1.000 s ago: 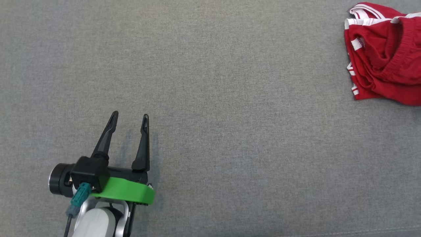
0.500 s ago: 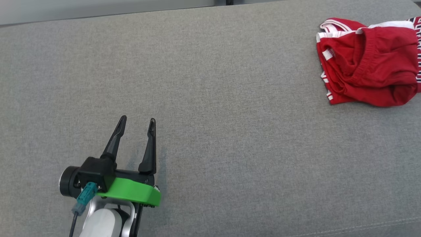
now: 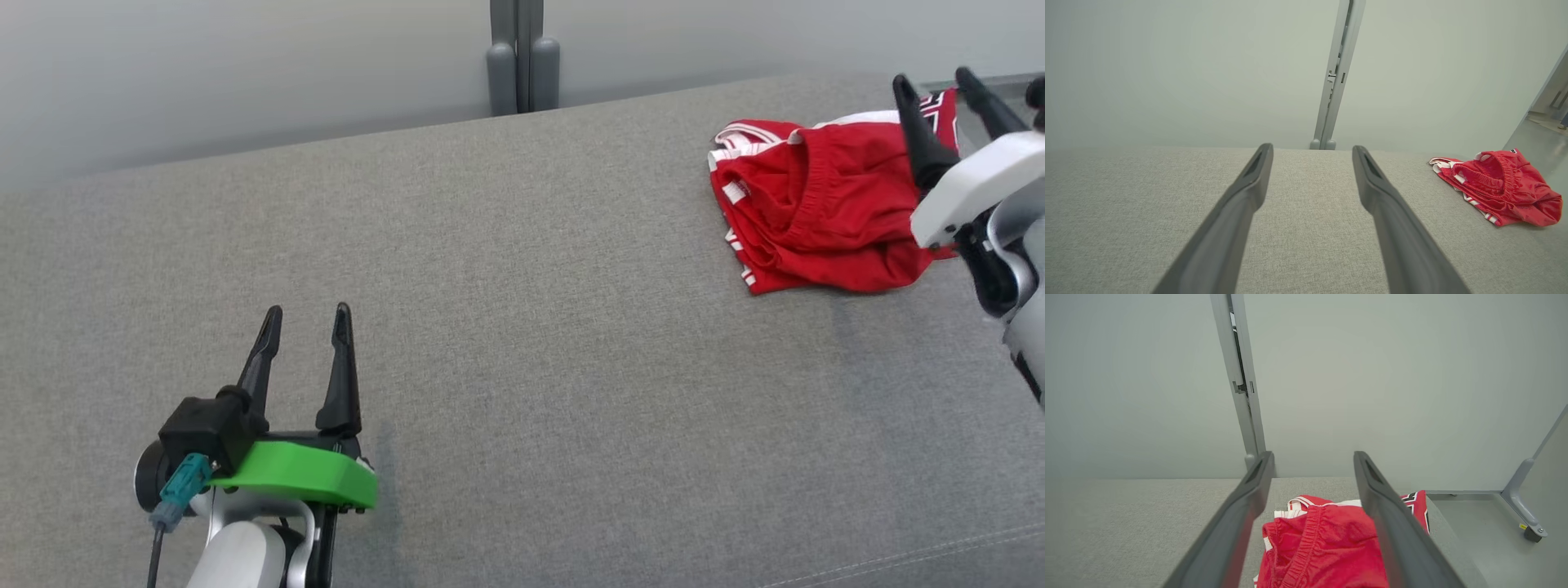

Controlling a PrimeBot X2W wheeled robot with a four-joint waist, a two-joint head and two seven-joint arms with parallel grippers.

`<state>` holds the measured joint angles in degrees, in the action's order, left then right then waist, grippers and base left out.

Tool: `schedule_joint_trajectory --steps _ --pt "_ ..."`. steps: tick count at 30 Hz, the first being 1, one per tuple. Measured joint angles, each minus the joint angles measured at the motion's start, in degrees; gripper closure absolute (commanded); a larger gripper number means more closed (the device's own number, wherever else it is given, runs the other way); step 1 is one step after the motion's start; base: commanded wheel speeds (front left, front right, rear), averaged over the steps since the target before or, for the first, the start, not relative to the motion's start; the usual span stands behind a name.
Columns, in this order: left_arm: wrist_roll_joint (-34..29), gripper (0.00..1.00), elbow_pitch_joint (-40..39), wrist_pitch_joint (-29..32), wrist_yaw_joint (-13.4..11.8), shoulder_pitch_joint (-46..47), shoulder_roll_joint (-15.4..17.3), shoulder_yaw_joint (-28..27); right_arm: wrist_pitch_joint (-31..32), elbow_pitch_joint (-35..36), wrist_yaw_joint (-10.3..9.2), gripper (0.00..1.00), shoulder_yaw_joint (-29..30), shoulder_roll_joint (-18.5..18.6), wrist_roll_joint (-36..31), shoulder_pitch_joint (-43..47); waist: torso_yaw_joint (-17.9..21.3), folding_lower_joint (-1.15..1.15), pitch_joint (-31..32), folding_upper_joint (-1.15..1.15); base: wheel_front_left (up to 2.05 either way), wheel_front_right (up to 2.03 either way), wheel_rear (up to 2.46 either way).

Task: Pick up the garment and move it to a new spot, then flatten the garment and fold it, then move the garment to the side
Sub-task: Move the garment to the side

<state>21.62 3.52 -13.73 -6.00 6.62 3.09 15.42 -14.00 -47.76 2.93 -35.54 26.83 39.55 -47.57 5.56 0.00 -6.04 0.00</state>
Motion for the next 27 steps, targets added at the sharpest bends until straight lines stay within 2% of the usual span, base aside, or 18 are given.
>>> schedule_joint_trajectory --steps 2,8,16,22,27 --pt "0.74 0.00 0.63 -0.01 -0.07 -0.75 -0.03 -0.76 -0.16 0.68 -0.23 0.00 0.69 -0.91 1.11 2.52 0.41 0.00 1.33 0.00 0.00 0.00 0.00" --pt "1.02 0.00 1.71 -0.02 -0.14 -2.25 -0.12 -2.16 -0.59 4.37 -2.69 0.00 2.30 -2.46 2.64 9.04 0.96 0.00 4.68 0.00 0.00 0.00 0.00" --pt "0.81 0.00 2.86 -0.49 -0.60 -4.00 -0.18 -3.77 -0.58 14.03 -7.49 0.00 5.81 -6.13 1.26 16.14 0.17 0.00 6.77 0.00 0.00 0.00 0.00" --pt "-0.68 0.00 2.98 -0.51 -0.64 -4.61 -0.20 -4.16 -0.58 22.25 -9.17 0.00 7.77 -9.06 -2.50 23.81 -1.50 0.00 7.21 0.00 0.00 0.00 0.00" --pt "-1.81 0.00 3.02 -0.52 -0.65 -6.45 -0.21 -5.33 -0.58 26.76 -9.68 0.00 8.44 -11.18 -5.97 28.88 -2.59 0.00 7.46 0.00 0.00 0.00 0.00"
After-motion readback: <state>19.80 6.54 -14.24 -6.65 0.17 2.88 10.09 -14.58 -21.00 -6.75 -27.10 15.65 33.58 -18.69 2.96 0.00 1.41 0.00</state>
